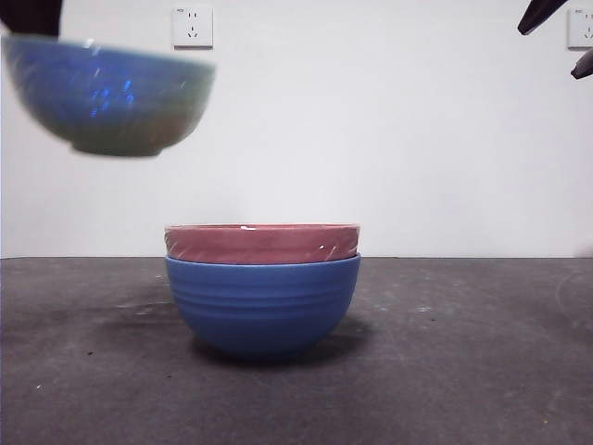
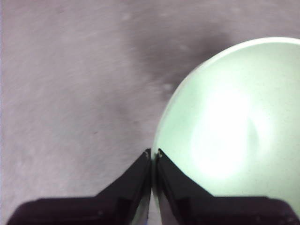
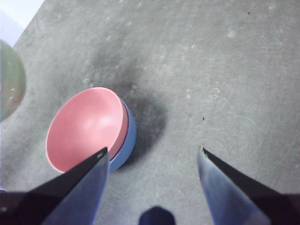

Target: Pick up the green bowl on the top,put the green bowl on the left,pick up the red bowl in the middle,put the red bowl on the right

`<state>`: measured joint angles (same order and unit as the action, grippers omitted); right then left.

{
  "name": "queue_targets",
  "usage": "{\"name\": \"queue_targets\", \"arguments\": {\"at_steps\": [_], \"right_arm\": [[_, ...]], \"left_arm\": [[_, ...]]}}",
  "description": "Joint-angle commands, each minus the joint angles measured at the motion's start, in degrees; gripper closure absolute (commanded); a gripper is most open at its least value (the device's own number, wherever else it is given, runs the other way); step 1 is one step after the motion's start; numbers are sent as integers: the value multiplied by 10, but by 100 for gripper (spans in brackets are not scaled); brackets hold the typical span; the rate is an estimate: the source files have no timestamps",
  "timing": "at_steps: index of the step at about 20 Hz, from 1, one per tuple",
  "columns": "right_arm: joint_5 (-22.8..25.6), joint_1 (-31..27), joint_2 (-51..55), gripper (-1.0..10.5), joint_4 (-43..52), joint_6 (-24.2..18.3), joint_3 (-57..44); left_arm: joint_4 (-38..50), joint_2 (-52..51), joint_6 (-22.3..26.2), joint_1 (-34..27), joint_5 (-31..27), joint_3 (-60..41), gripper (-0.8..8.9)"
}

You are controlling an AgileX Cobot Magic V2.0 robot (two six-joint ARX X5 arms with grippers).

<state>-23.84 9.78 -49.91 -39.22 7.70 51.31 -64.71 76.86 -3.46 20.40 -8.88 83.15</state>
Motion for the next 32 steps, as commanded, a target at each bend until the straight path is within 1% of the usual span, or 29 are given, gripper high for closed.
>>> {"name": "queue_targets", "arguments": {"at_steps": [1,3,4,6,8,11,13,14,15,16,17,18,19,21,22,23,24,25,27,29,31,32], "right_arm": [[1,2,1,633,2,1,2],[0,2,1,633,3,1,2],[-1,2,0,633,4,1,2],[-1,2,0,633,10,2,2],[-2,2,0,633,20,2,2],[-3,5,-7,631,29,2,2],[-2,20,-17,630,32,2,2],[-2,29,-25,624,39,4,2],[-2,38,-34,621,47,4,3],[-2,49,-45,611,54,3,6],[-1,60,-59,558,58,4,11],[1,73,-78,529,57,3,21],[2,88,-100,529,56,3,34],[4,118,-149,533,45,0,66],[14,133,-176,534,32,-5,86],[34,151,-205,537,14,-16,110],[58,170,-233,537,-4,-28,132],[93,193,-267,538,-22,-36,159],[140,224,-322,542,-43,-54,198],[169,246,-370,547,-46,-63,221],[206,263,-411,638,-45,-71,230],[214,267,-428,657,-43,-76,231]], "left_arm": [[24,1,3,-33,2,-65,826],[80,1,1,-58,16,-130,826],[115,1,1,-68,34,-166,826],[178,5,0,-78,61,-222,826],[223,12,0,-83,77,-265,826],[240,32,1,-85,77,-288,826],[243,35,1,-85,76,-290,826],[245,35,2,-85,75,-290,805],[244,35,3,-85,74,-290,779],[244,35,3,-85,74,-290,676],[244,35,3,-85,74,-290,520],[246,35,3,-85,74,-290,393],[246,35,3,-85,74,-289,370],[243,25,3,-85,74,-281,373],[242,11,3,-85,75,-275,373],[242,-7,2,-85,76,-266,373],[241,-27,1,-85,76,-257,373],[240,-53,0,-85,77,-245,373],[239,-102,-7,-84,79,-220,373],[239,-143,-12,-84,80,-196,373],[240,-176,-15,-84,81,-177,373],[240,-189,-15,-83,81,-169,373]]}}
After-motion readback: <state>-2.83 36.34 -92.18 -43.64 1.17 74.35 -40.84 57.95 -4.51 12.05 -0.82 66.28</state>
